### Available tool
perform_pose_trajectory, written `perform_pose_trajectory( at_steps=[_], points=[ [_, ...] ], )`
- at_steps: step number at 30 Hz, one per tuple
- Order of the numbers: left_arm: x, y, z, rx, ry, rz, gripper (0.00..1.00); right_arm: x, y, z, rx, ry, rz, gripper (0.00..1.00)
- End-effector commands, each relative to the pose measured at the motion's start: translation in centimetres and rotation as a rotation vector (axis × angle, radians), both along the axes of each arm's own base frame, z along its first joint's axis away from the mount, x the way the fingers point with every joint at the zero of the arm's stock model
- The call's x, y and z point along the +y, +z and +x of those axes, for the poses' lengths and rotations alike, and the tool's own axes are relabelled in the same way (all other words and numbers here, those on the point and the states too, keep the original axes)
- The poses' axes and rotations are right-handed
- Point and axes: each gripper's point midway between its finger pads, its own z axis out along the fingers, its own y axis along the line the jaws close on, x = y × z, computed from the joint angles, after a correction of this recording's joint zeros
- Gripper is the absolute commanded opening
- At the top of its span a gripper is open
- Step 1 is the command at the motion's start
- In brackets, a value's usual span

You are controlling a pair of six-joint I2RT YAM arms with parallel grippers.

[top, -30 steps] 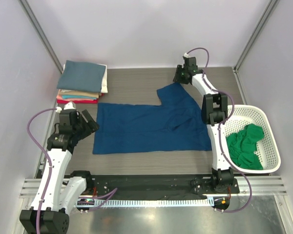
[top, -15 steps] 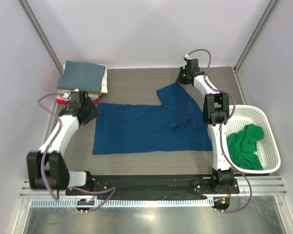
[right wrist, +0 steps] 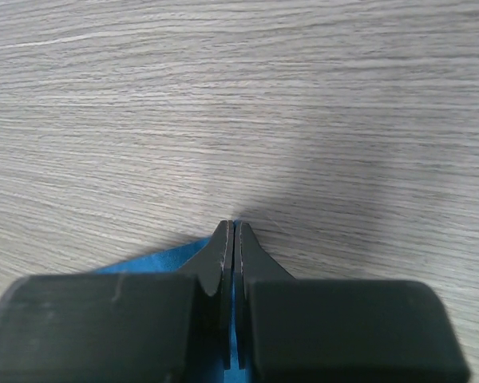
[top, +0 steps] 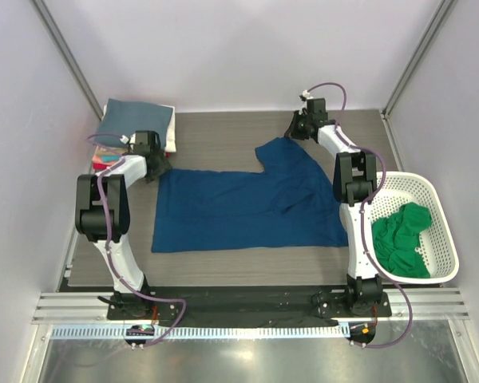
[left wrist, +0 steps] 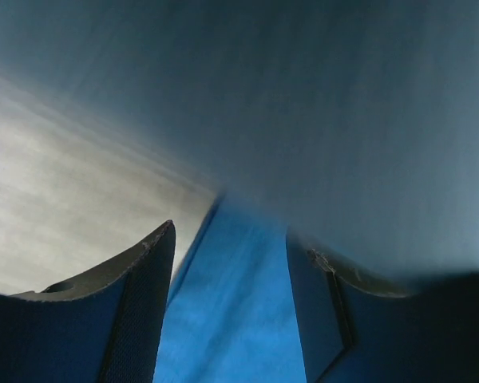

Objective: Fold and stack the t-shirts
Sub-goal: Fold the tshirt

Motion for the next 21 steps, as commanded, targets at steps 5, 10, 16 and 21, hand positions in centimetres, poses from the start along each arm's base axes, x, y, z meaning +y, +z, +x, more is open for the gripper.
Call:
perform_pose_trajectory(
  at_steps=[5,10,16,21],
  points=[
    [0.0,-0.3,3.1,-0.043,0.014,0.013,0.53,0.3,-2.6,-2.5,0.120,0.024,0.035,0.01],
    [-0.7,-1.6,2.6,-0.015,0.012,0.000,0.36,0.0,-2.9,-2.4,0.127,0.020,0.053,0.01],
    [-1.3,-1.4,2.6,-0.020,0.010,-0.018,0.02,0.0,-2.6,-2.6,0.124,0.034,0.064,0.01],
    [-3.1,2.5,2.6,-0.096,0.005,-0.096,0.00,0.2,0.4,-3.1,0.085,0.060,0.069,0.01]
  ],
)
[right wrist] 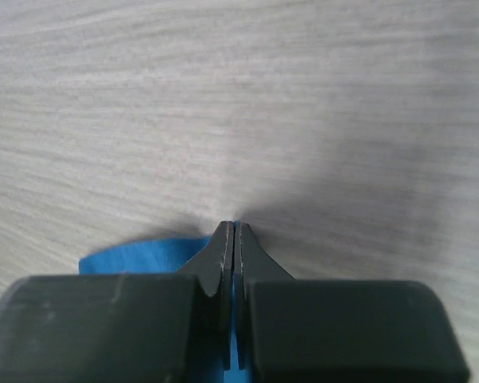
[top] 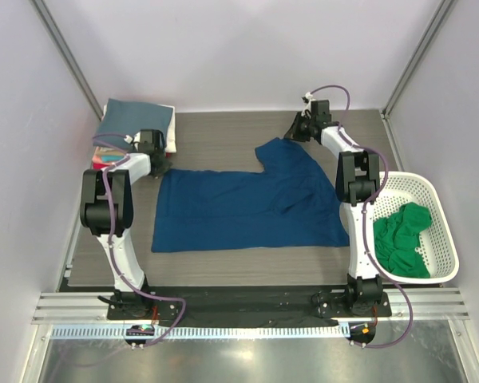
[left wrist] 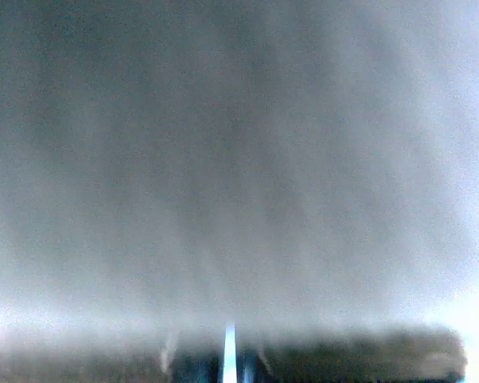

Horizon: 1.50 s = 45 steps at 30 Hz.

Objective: Fold and stack the t-shirts
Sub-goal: Fold the tshirt

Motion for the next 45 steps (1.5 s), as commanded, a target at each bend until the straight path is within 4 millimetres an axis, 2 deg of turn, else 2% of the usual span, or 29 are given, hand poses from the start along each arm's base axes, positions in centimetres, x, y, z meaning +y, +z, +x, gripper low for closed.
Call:
perform_pose_trajectory(
  at_steps=[1,2,3,4,5,7,9,13,14,15,16,17,18,19,20,21,22,23,24,25,26,28,29,38,41,45],
  points=[
    [-1.8,4.5,0.1,-0.083,-0.012,-0.059,0.00,0.2,2.6,-2.4,0.030,0.035,-0.011,0.01],
    [-2.1,6.1,0.0,-0.112,-0.016,-0.061,0.00,0.3,3.6,-2.5,0.017,0.037,-0.006,0.01],
    [-2.4,6.7,-0.2,-0.119,-0.020,-0.064,0.00,0.2,3.9,-3.0,0.021,0.039,-0.005,0.01],
    [-2.4,7.1,-0.6,-0.114,-0.024,-0.062,0.00,0.3,6.5,-3.2,-0.017,0.039,0.000,0.01],
    [-2.6,8.4,-0.8,-0.138,-0.032,-0.065,0.00,0.3,6.1,-4.2,0.003,0.042,-0.003,0.01],
    [-2.8,9.2,-1.5,-0.145,-0.041,-0.068,0.00,0.2,7.2,-5.1,-0.011,0.038,-0.014,0.01],
    [-2.8,10.3,-2.4,-0.164,-0.045,-0.069,0.00,0.2,8.1,-6.9,-0.009,0.040,-0.021,0.01],
    [-2.8,11.2,-3.9,-0.177,-0.056,-0.071,0.00,0.3,9.2,-10.0,-0.008,0.045,-0.021,0.01],
    [-2.7,11.3,-4.2,-0.178,-0.059,-0.069,0.00,0.2,8.2,-11.4,0.023,0.044,-0.031,0.01],
    [-2.7,11.5,-4.6,-0.178,-0.063,-0.069,0.00,0.3,9.9,-12.2,-0.003,0.041,-0.030,0.01],
    [-2.7,11.6,-5.2,-0.182,-0.066,-0.069,0.00,0.1,10.0,-12.8,-0.002,0.027,-0.036,0.01],
    [-2.7,11.6,-5.5,-0.180,-0.072,-0.066,0.00,0.0,8.8,-14.4,0.039,0.023,-0.040,0.01],
    [-2.6,11.6,-5.9,-0.179,-0.075,-0.062,0.00,-0.1,10.6,-15.3,0.013,0.009,-0.024,0.01],
    [-2.4,11.6,-6.4,-0.179,-0.077,-0.055,0.00,-0.1,10.7,-16.2,0.016,0.005,-0.020,0.01],
    [-2.1,11.4,-6.8,-0.173,-0.070,-0.040,0.00,-0.6,9.5,-17.9,0.050,-0.015,-0.030,0.01],
    [-1.9,11.2,-7.0,-0.168,-0.074,-0.026,0.00,-0.8,11.2,-18.9,0.018,-0.025,-0.023,0.01],
    [-1.7,11.2,-7.3,-0.164,-0.071,-0.018,0.00,-1.0,11.6,-19.8,0.012,-0.039,-0.016,0.01],
    [-1.5,10.8,-7.7,-0.157,-0.066,-0.013,0.00,-1.5,10.6,-21.2,0.039,-0.056,-0.025,0.01],
    [-1.5,10.7,-7.8,-0.155,-0.070,-0.014,0.00,-1.6,10.8,-22.0,0.036,-0.062,-0.025,0.01],
    [-1.4,10.5,-8.0,-0.151,-0.072,-0.015,0.00,-1.8,12.5,-22.8,-0.008,-0.070,-0.017,0.01],
    [-1.4,10.4,-8.2,-0.151,-0.073,-0.016,0.00,-2.0,11.8,-24.0,0.015,-0.082,-0.014,0.01],
    [-1.5,10.2,-8.4,-0.155,-0.081,-0.016,0.00,-2.3,13.2,-25.4,-0.018,-0.094,-0.001,0.01],
    [-1.3,10.1,-8.6,-0.153,-0.079,-0.014,0.00,-2.4,12.6,-26.4,-0.002,-0.098,0.003,0.01],
    [-0.3,9.0,-9.6,-0.126,-0.053,0.018,0.00,-3.4,13.2,-32.0,0.004,-0.147,0.024,0.01],
    [0.3,8.7,-9.9,-0.112,-0.034,0.035,0.00,-3.8,12.7,-33.1,0.022,-0.168,0.021,0.01],
    [1.4,8.6,-10.6,-0.103,0.006,0.075,0.00,-4.7,13.8,-34.2,-0.014,-0.214,0.018,0.01]
  ],
)
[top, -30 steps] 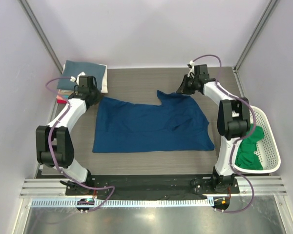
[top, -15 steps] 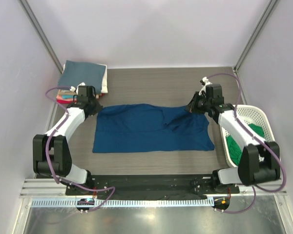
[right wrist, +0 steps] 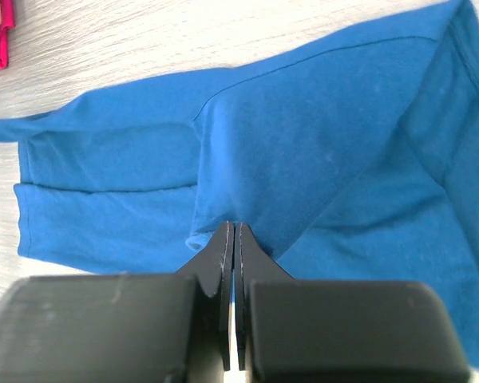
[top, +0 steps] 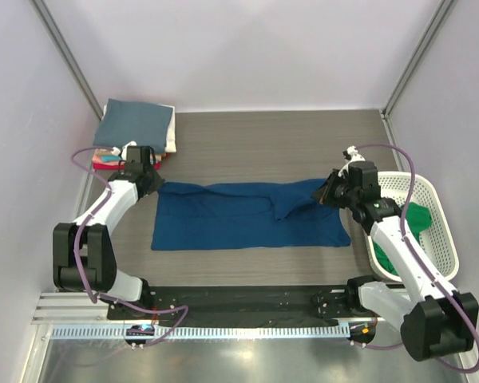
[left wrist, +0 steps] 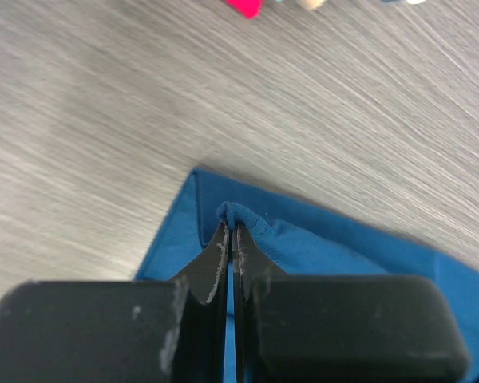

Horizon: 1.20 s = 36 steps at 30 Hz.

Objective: Fold and stack the t-shirts
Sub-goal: Fold the tshirt

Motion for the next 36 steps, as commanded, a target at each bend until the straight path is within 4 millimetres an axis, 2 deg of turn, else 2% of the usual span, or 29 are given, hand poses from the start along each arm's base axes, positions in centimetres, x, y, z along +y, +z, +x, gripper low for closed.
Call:
perform_pose_trajectory(
  at_steps=[1,7,14,17,21,22,23,24,25,26,29,32,33,34,35,36],
  points=[
    [1.8,1.5,-0.5,-0.041,0.052,0.059,0.00,-0.9,1.3,-0.9,-0.033,-0.063,-0.002,0.01],
    [2.4,1.5,-0.5,-0.033,0.072,0.089,0.00,-2.3,1.6,-2.2,-0.023,-0.135,-0.034,0.01],
    [2.8,1.0,-0.9,-0.021,0.087,0.101,0.00,-3.5,-1.6,-3.8,0.065,-0.207,-0.057,0.01],
    [2.7,1.0,-1.3,-0.017,0.093,0.093,0.02,-3.7,-2.3,-4.3,0.080,-0.249,-0.033,0.01],
    [3.3,1.5,-2.6,-0.018,0.133,0.101,0.15,-4.9,-2.5,-4.8,0.076,-0.335,-0.043,0.01],
    [3.6,2.0,-3.2,-0.039,0.151,0.107,0.29,-5.3,-2.4,-4.9,0.069,-0.358,-0.041,0.01],
    [4.1,2.5,-3.5,-0.058,0.177,0.126,0.37,-5.4,-2.2,-5.0,0.060,-0.366,-0.043,0.07],
    [4.5,3.0,-3.8,-0.077,0.195,0.131,0.52,-5.6,-1.7,-5.2,0.039,-0.372,-0.039,0.38],
    [4.8,4.3,-4.0,-0.122,0.211,0.133,0.57,-5.6,-1.6,-5.3,0.037,-0.376,-0.033,0.54],
    [5.1,4.8,-4.2,-0.139,0.228,0.143,0.60,-5.6,-1.5,-5.3,0.033,-0.381,-0.033,0.69],
    [4.9,6.9,-3.7,-0.215,0.229,0.123,0.62,-5.7,-0.9,-5.2,0.028,-0.387,-0.034,0.73],
    [3.6,7.5,-2.6,-0.239,0.159,0.091,0.59,-5.3,-0.3,-4.8,0.008,-0.366,-0.024,0.73],
    [2.6,7.8,-2.0,-0.248,0.114,0.072,0.57,-4.4,0.0,-4.2,-0.006,-0.328,0.009,0.73],
    [1.9,7.6,-1.7,-0.242,0.074,0.078,0.57,-3.9,-0.4,-3.9,0.007,-0.307,0.021,0.73],
    [0.5,6.9,-1.1,-0.230,0.023,0.076,0.57,-3.5,-1.9,-3.5,0.062,-0.300,0.017,0.71],
    [-0.5,6.7,-0.6,-0.221,-0.013,0.072,0.57,-2.3,-2.2,-3.0,0.078,-0.253,0.050,0.70]
  ],
)
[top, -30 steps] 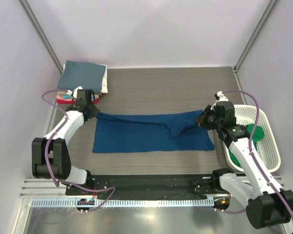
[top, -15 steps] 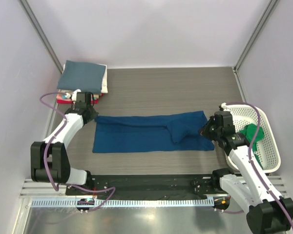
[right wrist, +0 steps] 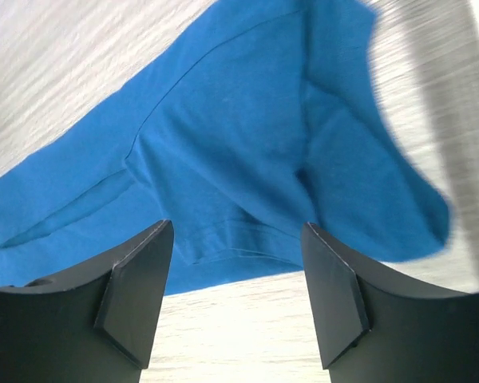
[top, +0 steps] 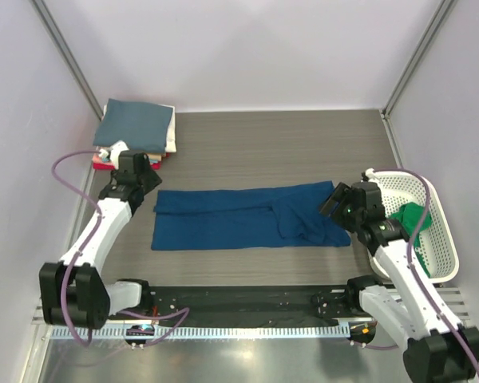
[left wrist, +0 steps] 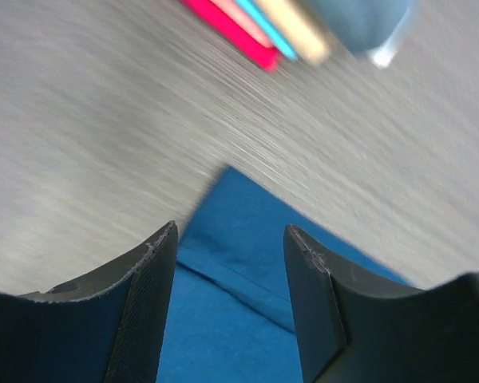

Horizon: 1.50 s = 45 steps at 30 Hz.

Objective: Fold and stack the t-shirts
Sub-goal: Fold the tshirt

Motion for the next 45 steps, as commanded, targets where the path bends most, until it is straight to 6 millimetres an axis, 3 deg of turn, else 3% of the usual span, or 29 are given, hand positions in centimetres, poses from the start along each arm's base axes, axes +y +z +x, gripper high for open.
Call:
perform_pose_trajectory(
  at_steps=[1,2,4,5,6,7,9,15,18,21,22,23,24,25,27,28,29,30,31,32,33,34,36,39,41,42,45],
  points=[
    [-3.7,0.7,2.7,-0.027,-0.159,0.007,0.56,2.7,0.1,2.4,-0.008,0.077,0.078,0.70],
    [-5.3,0.2,2.9,-0.010,-0.211,0.003,0.56,3.3,-1.5,2.7,0.055,0.091,0.065,0.69],
    [-7.3,-2.1,3.5,0.064,-0.284,-0.030,0.56,3.9,-2.4,3.9,0.076,0.098,0.051,0.69],
    [-8.1,-3.2,3.5,0.099,-0.309,-0.046,0.57,4.1,-2.9,4.2,0.096,0.095,0.042,0.69],
    [-8.8,-4.0,3.5,0.124,-0.335,-0.062,0.56,4.4,-4.7,4.4,0.158,0.103,0.026,0.69],
    [-9.3,-5.9,3.4,0.192,-0.348,-0.071,0.56,4.5,-5.1,4.8,0.177,0.094,0.025,0.69],
    [-9.2,-8.4,2.9,0.276,-0.327,-0.072,0.56,4.7,-7.2,4.8,0.249,0.082,0.021,0.69],
    [-9.2,-12.1,0.5,0.422,-0.277,-0.113,0.56,5.4,-10.0,6.3,0.354,0.066,0.026,0.70],
    [-9.0,-13.5,-1.1,0.466,-0.242,-0.140,0.58,6.1,-11.3,8.7,0.397,0.093,0.024,0.70],
    [-9.5,-13.7,-2.3,0.485,-0.241,-0.187,0.58,7.0,-12.9,11.5,0.440,0.113,0.065,0.70],
    [-9.7,-13.8,-2.7,0.493,-0.244,-0.202,0.58,7.4,-12.0,13.6,0.404,0.117,0.071,0.69],
    [-10.0,-13.9,-3.2,0.501,-0.252,-0.218,0.58,7.6,-13.8,14.0,0.446,0.118,0.065,0.69],
    [-10.2,-14.1,-4.0,0.512,-0.258,-0.233,0.58,7.9,-14.0,14.7,0.455,0.129,0.069,0.69],
    [-10.8,-14.3,-4.7,0.522,-0.270,-0.276,0.58,8.5,-13.1,17.2,0.413,0.139,0.076,0.69],
    [-11.3,-14.0,-5.7,0.513,-0.280,-0.312,0.56,9.0,-15.5,18.5,0.467,0.163,0.060,0.68],
    [-11.5,-14.5,-7.1,0.534,-0.288,-0.337,0.56,9.8,-13.7,21.9,0.401,0.182,0.062,0.68],
    [-11.6,-13.8,-7.3,0.504,-0.290,-0.346,0.54,9.8,-16.4,21.6,0.482,0.198,0.038,0.67],
    [-11.5,-13.8,-8.0,0.503,-0.290,-0.348,0.54,10.2,-16.3,22.8,0.475,0.203,0.042,0.67],
    [-11.4,-14.3,-9.2,0.521,-0.289,-0.359,0.54,11.2,-14.4,25.7,0.401,0.233,0.050,0.66],
    [-11.7,-13.6,-9.6,0.499,-0.297,-0.378,0.54,12.1,-14.6,27.5,0.376,0.258,0.057,0.66],
    [-11.9,-14.1,-10.4,0.519,-0.293,-0.390,0.54,12.3,-15.9,27.1,0.400,0.266,0.067,0.66],
    [-12.3,-13.6,-10.7,0.499,-0.302,-0.408,0.54,13.8,-14.5,29.1,0.334,0.309,0.073,0.66],
    [-13.4,-14.2,-13.0,0.527,-0.317,-0.435,0.54,16.2,-13.9,30.3,0.287,0.390,0.098,0.66],
    [-15.7,-14.6,-16.2,0.539,-0.334,-0.506,0.54,20.5,-13.9,31.8,0.209,0.509,0.118,0.67],
    [-17.8,-13.8,-17.5,0.500,-0.379,-0.553,0.53,22.8,-14.3,32.5,0.169,0.549,0.130,0.68],
    [-18.0,-14.3,-18.6,0.503,-0.379,-0.562,0.53,23.4,-14.2,33.2,0.135,0.562,0.143,0.69],
    [-20.1,-13.0,-20.2,0.456,-0.404,-0.618,0.53,24.9,-14.1,34.3,0.064,0.595,0.172,0.71]
  ],
)
